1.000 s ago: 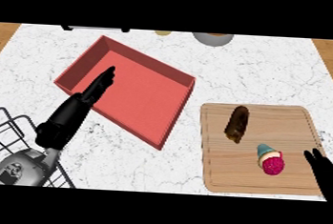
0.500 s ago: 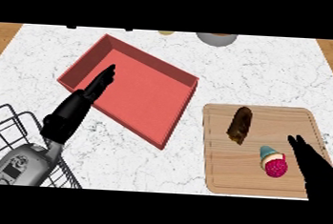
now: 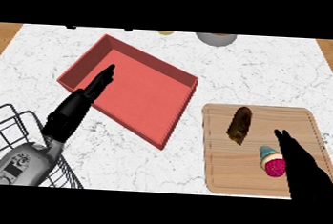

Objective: Pick the cupcake from the cutting board and place it in the cardboard box

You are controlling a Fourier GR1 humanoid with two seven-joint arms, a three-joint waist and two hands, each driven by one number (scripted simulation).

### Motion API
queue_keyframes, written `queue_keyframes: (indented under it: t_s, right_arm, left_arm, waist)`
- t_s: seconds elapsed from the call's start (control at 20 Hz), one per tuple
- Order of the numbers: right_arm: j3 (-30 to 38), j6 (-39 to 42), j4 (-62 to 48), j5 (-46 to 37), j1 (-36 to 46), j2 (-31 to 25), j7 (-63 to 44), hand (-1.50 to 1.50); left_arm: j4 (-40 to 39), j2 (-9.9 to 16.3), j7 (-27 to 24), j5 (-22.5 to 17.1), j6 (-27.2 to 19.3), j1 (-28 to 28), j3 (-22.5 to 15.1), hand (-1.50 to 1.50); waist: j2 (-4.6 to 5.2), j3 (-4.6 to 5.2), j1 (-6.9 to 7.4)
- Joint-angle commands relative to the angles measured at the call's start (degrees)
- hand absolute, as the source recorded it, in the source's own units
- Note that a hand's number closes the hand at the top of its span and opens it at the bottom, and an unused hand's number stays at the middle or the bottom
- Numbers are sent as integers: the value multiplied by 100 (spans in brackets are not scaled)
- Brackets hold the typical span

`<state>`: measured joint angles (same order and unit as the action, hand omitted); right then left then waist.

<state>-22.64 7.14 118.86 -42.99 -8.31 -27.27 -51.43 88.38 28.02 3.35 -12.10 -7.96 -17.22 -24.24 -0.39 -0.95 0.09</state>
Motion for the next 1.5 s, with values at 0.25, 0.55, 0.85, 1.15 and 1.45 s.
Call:
queue_keyframes:
  t_s: [0.25, 0.55, 0.85, 1.15, 1.45]
  right_arm:
    - [268, -278, -730, -188, 128, 57, 812, -150]
    - [6, -330, -1442, -414, 258, 402, 891, -150]
    - [100, 104, -1283, -347, 370, 557, 537, -150]
    - [166, -204, -1748, -429, 238, 662, 930, -150]
    - [193, -108, -2218, -696, 685, 826, 833, -150]
  left_arm:
    - [-381, -547, -106, 159, -165, 107, -47, 0]
    - [-265, -400, -231, -142, 67, 163, 111, 0]
    - [79, -347, -243, 70, -85, 578, 24, 0]
    - [-640, -519, -635, 41, 68, 315, 23, 0]
    - [-123, -488, -130, 96, -114, 287, 9, 0]
  waist:
    - [46, 94, -38]
    - [53, 93, 8]
    - [38, 96, 29]
    - [52, 97, -30]
    - [42, 96, 13]
